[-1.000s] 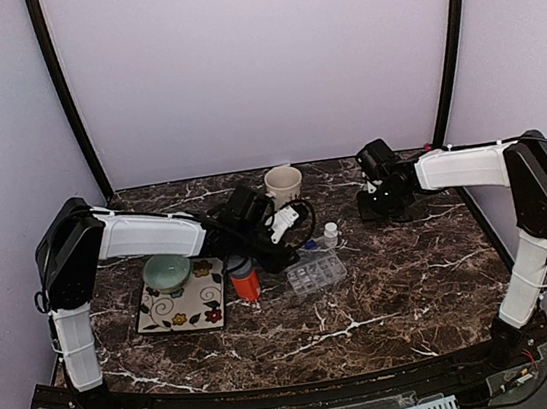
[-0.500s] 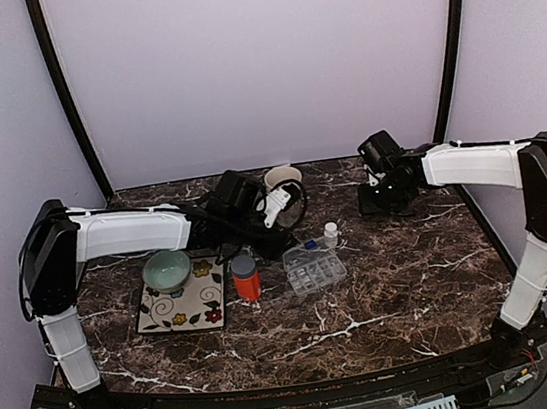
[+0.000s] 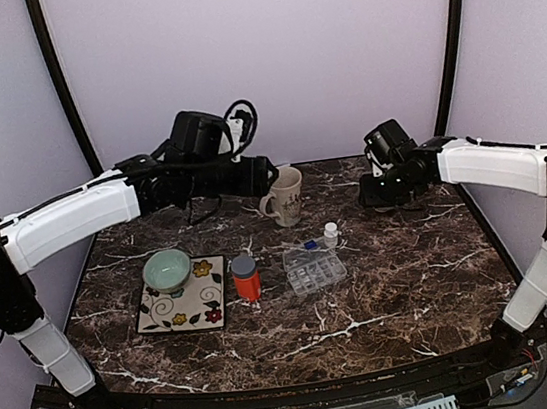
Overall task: Sort the pills into containers
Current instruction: Adjust the pill bottle at the center of the board.
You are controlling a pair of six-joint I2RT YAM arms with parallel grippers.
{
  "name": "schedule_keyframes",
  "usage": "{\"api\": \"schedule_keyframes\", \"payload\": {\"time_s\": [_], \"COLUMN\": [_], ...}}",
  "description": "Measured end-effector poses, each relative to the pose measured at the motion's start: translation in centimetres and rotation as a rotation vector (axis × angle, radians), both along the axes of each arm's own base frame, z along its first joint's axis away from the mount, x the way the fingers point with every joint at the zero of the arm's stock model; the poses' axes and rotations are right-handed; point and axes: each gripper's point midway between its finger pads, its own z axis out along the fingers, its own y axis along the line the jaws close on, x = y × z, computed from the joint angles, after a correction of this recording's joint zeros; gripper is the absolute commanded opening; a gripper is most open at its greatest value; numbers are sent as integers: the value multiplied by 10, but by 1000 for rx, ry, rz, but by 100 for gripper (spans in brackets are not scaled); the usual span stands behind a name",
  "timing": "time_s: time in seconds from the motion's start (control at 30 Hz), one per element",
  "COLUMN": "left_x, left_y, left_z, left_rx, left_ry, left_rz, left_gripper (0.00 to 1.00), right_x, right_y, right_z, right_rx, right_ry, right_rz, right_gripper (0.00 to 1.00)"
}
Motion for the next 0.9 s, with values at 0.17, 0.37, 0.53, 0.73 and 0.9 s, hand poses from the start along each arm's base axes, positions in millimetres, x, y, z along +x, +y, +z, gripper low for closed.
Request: {"api": "schedule_keyframes", "payload": {"time_s": [0.17,0.37,0.53,0.73,0.9], "left_x": [-7,-18,-18,-17,-20], "left_y": [40,89,102,102,108], "left_z": [80,133,129,100,109], "left_rx": [-190,-345,-363,-313,-324], "left_ry": [-27,-73,-61,-27,-53], "left_rz": [197,348,384,392,398], "left_gripper": [75,74,74,72,72], "right_x": [-11,-24,-42,-62,-72], "right_y": [1,25,65,97,136], "right_z": [6,-4,4,16,51], "right_rx": [17,-12,-43,-57,-22], "right_ry": [-75,-132,-202,-251,-327], "right_rz": [14,79,199,310,398], "right_gripper": [46,46,51,58,62]}}
